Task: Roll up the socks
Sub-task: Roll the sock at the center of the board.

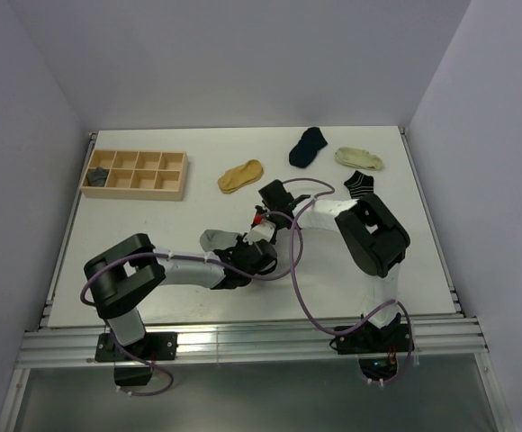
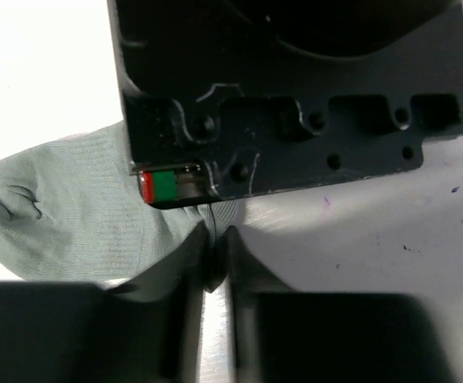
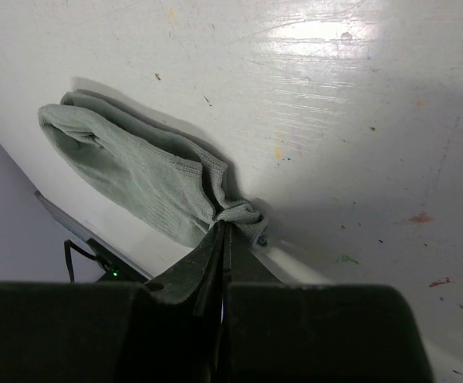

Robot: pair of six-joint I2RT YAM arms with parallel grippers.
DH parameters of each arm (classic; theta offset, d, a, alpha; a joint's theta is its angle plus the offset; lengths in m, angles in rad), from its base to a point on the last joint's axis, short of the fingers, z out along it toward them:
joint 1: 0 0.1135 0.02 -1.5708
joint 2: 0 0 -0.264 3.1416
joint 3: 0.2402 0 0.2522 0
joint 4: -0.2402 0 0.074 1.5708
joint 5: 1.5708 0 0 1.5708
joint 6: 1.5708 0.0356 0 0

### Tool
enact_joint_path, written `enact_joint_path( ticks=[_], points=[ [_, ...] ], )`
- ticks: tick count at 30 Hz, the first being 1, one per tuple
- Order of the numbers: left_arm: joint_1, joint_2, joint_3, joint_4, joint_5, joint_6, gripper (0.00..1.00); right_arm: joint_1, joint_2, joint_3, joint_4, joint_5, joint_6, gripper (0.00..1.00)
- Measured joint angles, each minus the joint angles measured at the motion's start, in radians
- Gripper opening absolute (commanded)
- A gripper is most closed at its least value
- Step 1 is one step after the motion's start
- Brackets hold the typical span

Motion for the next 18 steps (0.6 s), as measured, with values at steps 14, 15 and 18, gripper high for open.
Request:
enact_joint_path(
  ticks=[14, 15, 18],
  points=[
    [0.024, -0.066, -0.043, 0.024, 0.113, -0.07, 0.0, -0.01, -0.048, -0.047, 0.012, 0.006, -0.009, 0.16],
    [0.042, -0.095, -0.063, 0.035, 0.163, -0.085, 0.0, -0.01, -0.061, -0.055, 0.009, 0.01, -0.015, 0.2],
    [0.108, -0.167, -0.107, 0.063, 0.3, -0.131, 0.0, -0.013, -0.094, -0.064, 0.01, 0.033, -0.029, 0.27]
  ],
)
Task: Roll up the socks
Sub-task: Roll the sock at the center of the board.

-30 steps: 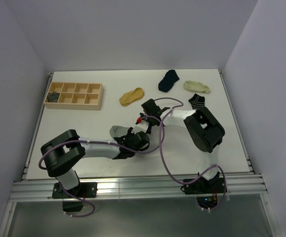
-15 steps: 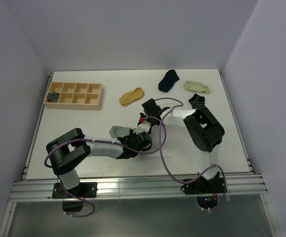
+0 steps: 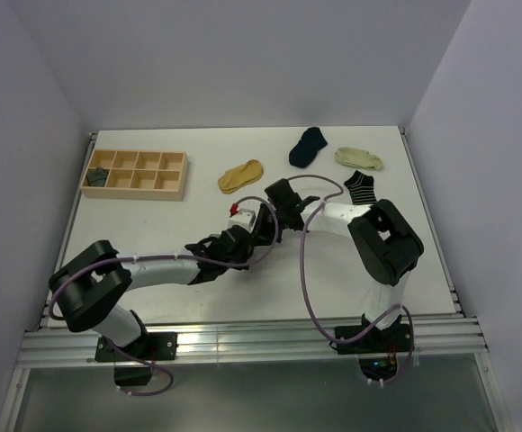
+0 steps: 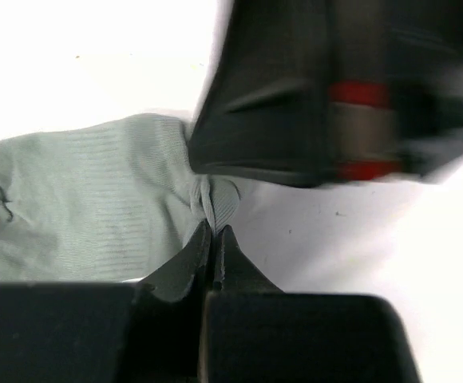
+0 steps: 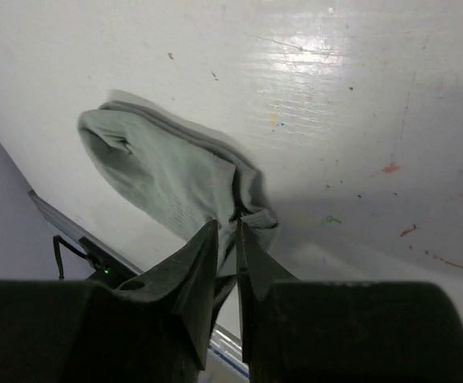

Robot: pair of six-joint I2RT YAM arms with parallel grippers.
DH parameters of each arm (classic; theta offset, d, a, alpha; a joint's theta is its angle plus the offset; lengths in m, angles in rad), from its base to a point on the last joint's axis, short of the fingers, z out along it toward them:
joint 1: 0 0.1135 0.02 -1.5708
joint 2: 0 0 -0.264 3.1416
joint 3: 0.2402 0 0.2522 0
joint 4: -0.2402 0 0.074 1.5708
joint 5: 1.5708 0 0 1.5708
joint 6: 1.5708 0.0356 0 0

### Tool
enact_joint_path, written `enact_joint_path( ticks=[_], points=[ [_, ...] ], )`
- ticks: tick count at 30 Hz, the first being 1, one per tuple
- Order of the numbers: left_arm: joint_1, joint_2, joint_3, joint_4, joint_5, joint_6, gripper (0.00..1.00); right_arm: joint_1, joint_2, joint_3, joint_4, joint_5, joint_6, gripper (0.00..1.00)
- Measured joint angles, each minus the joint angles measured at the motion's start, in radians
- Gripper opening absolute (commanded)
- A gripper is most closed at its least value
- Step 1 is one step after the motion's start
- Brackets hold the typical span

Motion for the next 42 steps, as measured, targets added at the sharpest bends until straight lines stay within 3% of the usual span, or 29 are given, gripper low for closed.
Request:
enact_joint_path(
  ticks=[4, 9, 18, 28, 42],
  points=[
    [0.118, -0.064, -0.049, 0.043, 0.163, -0.07, 0.0, -0.006, -0.042, -0.01, 0.008, 0.035, -0.016, 0.35],
    [0.24, -0.073, -0.098, 0.106, 0.344, -0.166, 0.0, -0.009, -0.093, -0.058, 0.03, 0.073, -0.02, 0.36],
    [0.364, -0.023, -0.182, 0.234, 0.574, -0.33, 0.0, -0.008, -0.108, -0.104, 0.084, 0.077, -0.002, 0.3],
    [0.439, 0.011, -0.23, 0.338, 0.69, -0.443, 0.0, 0.045, -0.089, -0.098, 0.12, 0.066, 0.019, 0.24],
    [0.469, 0.046, -0.241, 0.389, 0.751, -0.489, 0.0, 0.068, 0.002, -0.047, 0.135, 0.049, 0.029, 0.18]
  ],
)
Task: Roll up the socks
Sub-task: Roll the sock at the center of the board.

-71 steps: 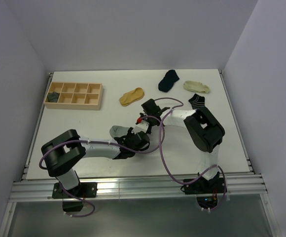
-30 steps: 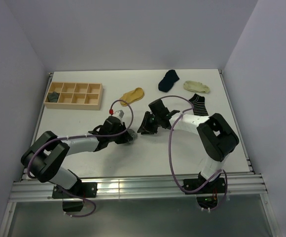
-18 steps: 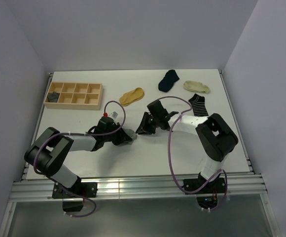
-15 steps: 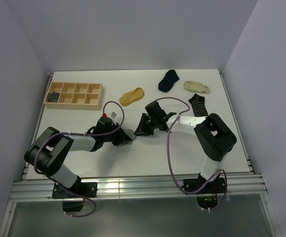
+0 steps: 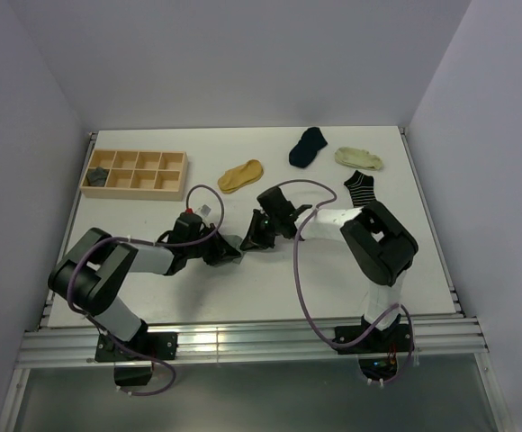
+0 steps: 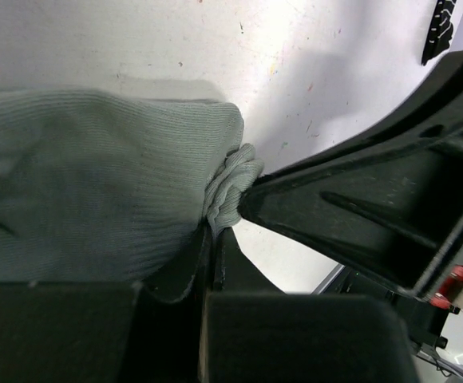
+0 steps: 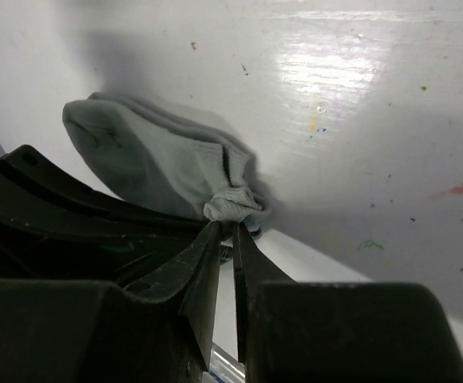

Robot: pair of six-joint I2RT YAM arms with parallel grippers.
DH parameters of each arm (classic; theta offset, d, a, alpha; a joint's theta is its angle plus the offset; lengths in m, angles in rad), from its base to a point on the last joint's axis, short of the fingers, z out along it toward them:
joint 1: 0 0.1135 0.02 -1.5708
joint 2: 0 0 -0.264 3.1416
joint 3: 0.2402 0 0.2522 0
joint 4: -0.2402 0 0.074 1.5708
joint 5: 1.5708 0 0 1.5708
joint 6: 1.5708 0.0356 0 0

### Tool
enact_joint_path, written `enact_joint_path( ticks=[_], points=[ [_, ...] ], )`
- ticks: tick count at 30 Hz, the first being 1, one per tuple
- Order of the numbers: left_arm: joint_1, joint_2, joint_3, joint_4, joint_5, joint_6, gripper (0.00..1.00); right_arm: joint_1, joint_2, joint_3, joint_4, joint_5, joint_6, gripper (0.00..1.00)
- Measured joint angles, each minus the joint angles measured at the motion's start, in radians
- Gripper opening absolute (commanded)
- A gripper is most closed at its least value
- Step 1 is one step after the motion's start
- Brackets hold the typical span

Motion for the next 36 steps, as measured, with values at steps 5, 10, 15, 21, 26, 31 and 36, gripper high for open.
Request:
enact_joint_path(
  ticks=[5, 10, 15, 21, 26, 31, 36],
  points=[
    [0.003, 0.012, 0.003, 0.008, 0.015, 0.0, 0.0, 0.0, 0.014, 0.001, 0.001, 0.001, 0.0, 0.17],
    [0.003, 0.013, 0.022, -0.023, 0.01, 0.017, 0.13, 0.0, 0.038, 0.034, -0.019, 0.001, -0.001, 0.16],
    [-0.008, -0.048, 0.055, -0.14, -0.066, 0.089, 0.39, 0.0, 0.052, 0.073, -0.073, 0.014, -0.008, 0.15],
    [-0.101, -0.172, 0.118, -0.348, -0.296, 0.187, 0.48, 0.0, 0.069, 0.115, -0.142, 0.023, -0.021, 0.15],
    [-0.287, -0.225, 0.187, -0.458, -0.555, 0.269, 0.48, 0.0, 0.077, 0.139, -0.179, 0.023, -0.026, 0.15],
    [-0.482, -0.208, 0.247, -0.502, -0.809, 0.369, 0.41, 0.0, 0.079, 0.149, -0.205, 0.023, -0.031, 0.15],
    [-0.598, -0.135, 0.271, -0.5, -0.961, 0.462, 0.38, 0.0, 0.084, 0.151, -0.216, 0.022, -0.032, 0.15]
  ],
)
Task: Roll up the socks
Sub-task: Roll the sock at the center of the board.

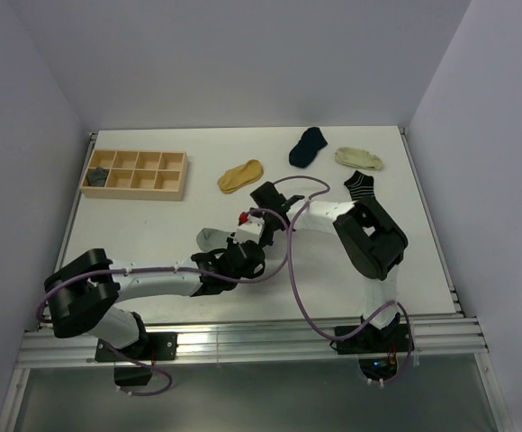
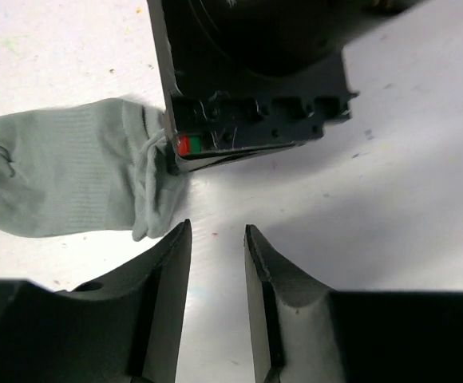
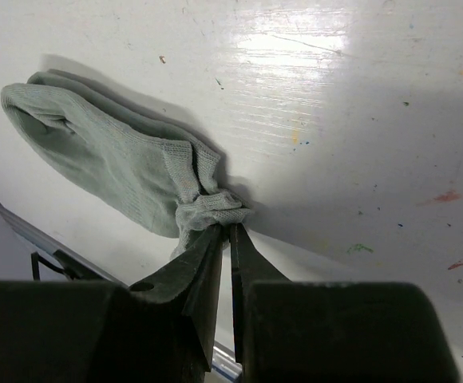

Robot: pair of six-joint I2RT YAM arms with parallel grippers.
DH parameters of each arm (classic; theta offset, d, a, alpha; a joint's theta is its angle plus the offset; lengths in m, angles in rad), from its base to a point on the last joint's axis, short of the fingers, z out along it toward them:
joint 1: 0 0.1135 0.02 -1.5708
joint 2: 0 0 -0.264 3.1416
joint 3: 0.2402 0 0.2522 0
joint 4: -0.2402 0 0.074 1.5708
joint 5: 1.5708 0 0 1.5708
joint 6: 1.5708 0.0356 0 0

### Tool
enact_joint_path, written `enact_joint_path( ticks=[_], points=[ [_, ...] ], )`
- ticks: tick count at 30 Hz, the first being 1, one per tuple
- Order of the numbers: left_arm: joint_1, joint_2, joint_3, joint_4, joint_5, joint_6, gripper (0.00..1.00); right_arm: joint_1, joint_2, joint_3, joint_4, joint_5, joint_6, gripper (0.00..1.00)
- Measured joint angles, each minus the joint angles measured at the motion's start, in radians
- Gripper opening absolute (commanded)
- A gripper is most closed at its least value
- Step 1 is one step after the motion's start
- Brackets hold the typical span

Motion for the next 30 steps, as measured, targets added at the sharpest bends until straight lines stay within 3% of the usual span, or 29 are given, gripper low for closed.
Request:
enact_joint_path(
  ticks=[11, 30],
  points=[
    [-0.022, 0.103, 0.009, 0.006, -0.118, 0.121, 0.38, -0.001, 0.004, 0.001, -0.003, -0.013, 0.0, 0.15],
    [-0.021, 0.233, 0.028, 0.053, -0.183, 0.162, 0.38, -0.007, 0.006, 0.01, -0.018, -0.023, 0.0, 0.15]
  ],
)
